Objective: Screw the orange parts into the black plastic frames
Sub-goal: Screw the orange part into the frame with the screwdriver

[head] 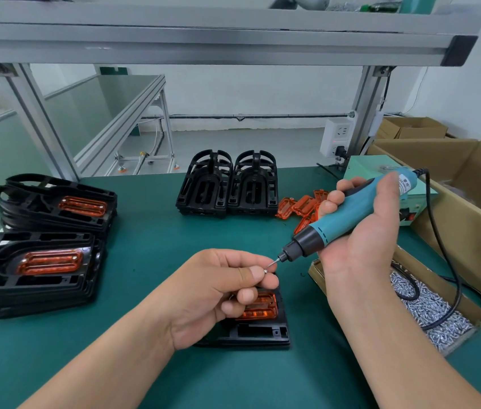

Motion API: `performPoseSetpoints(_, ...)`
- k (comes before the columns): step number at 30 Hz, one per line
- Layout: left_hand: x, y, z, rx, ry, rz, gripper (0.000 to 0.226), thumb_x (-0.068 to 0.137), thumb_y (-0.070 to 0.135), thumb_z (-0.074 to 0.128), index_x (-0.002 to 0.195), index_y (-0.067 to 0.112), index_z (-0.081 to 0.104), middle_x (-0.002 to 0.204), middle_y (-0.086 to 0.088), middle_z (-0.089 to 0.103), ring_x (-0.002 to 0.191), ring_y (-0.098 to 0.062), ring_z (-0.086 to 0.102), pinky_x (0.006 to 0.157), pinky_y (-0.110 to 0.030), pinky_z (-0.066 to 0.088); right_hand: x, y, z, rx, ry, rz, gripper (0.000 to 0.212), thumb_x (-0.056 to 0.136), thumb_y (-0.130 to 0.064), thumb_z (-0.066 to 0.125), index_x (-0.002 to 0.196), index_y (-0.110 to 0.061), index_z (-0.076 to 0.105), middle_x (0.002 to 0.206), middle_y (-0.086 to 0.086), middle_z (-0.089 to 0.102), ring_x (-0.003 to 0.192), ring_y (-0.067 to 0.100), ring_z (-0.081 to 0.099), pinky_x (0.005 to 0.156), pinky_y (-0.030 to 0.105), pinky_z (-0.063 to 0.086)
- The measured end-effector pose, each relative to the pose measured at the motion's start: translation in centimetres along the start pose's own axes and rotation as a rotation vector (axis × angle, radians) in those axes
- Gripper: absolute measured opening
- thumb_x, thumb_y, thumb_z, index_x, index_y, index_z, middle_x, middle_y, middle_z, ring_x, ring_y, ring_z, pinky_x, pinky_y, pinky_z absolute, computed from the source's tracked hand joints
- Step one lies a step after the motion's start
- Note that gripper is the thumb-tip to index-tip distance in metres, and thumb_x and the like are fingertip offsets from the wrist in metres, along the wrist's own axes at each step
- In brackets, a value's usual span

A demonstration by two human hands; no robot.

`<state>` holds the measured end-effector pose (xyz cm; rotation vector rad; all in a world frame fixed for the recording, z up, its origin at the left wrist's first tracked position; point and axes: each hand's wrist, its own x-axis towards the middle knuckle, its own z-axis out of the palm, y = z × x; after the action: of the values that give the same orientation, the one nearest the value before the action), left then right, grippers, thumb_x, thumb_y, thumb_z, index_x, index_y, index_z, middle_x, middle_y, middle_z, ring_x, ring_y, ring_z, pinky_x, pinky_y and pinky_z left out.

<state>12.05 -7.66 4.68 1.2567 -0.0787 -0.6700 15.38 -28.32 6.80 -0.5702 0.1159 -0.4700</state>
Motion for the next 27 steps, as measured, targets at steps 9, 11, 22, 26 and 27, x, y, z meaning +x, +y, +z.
performPoseSetpoints(9,0.02,0.12,0.19,-0.012,0.028,0.012,0.019,0.098,-0.001,0.064,0.099,0.007,0.082,0.095,-0.015,0.075,0.057,-0.009,0.049,0.044,-0.015,0.034,-0.13,0.07,0.07,-0.024,-0.019,-0.001,0.035,0.105,-0.049,0.061,0.102,-0.014,0.059,0.084,0.003,0.066,0.062,0.014,0.059,0.055,0.024,0.05)
performPoseSetpoints(11,0.01,0.16,0.16,-0.013,0.04,0.018,0.019,0.097,-0.001,0.065,0.099,0.006,0.082,0.095,-0.016,0.075,0.057,-0.009,0.05,0.043,-0.016,0.035,-0.19,0.11,0.12,-0.03,-0.025,-0.004,0.035,0.105,-0.049,0.062,0.101,-0.014,0.059,0.085,0.003,0.066,0.062,0.014,0.059,0.055,0.024,0.05)
performPoseSetpoints(22,-0.05,0.2,0.26,0.03,0.037,0.03,0.019,0.098,-0.002,0.064,0.098,0.007,0.082,0.095,-0.016,0.075,0.057,-0.009,0.05,0.043,-0.016,0.035,-0.13,0.06,0.08,-0.019,-0.009,-0.006,0.034,0.106,-0.049,0.061,0.104,-0.015,0.057,0.084,0.003,0.066,0.062,0.014,0.059,0.055,0.024,0.05)
performPoseSetpoints(26,-0.01,0.1,0.17,0.035,0.043,0.032,0.019,0.098,-0.001,0.064,0.099,0.008,0.082,0.096,-0.016,0.076,0.057,-0.009,0.05,0.044,-0.016,0.036,-0.19,0.09,0.11,-0.029,-0.019,-0.001,0.034,0.105,-0.049,0.062,0.103,-0.015,0.058,0.084,0.002,0.066,0.062,0.014,0.059,0.055,0.024,0.05)
performPoseSetpoints(27,-0.03,0.05,0.14,0.035,0.043,0.034,0.019,0.098,-0.001,0.064,0.099,0.007,0.081,0.097,-0.016,0.076,0.057,-0.009,0.05,0.044,-0.016,0.036,-0.22,0.11,0.13,-0.03,-0.027,-0.003,0.034,0.105,-0.049,0.062,0.103,-0.015,0.058,0.084,0.002,0.066,0.062,0.014,0.059,0.055,0.024,0.05)
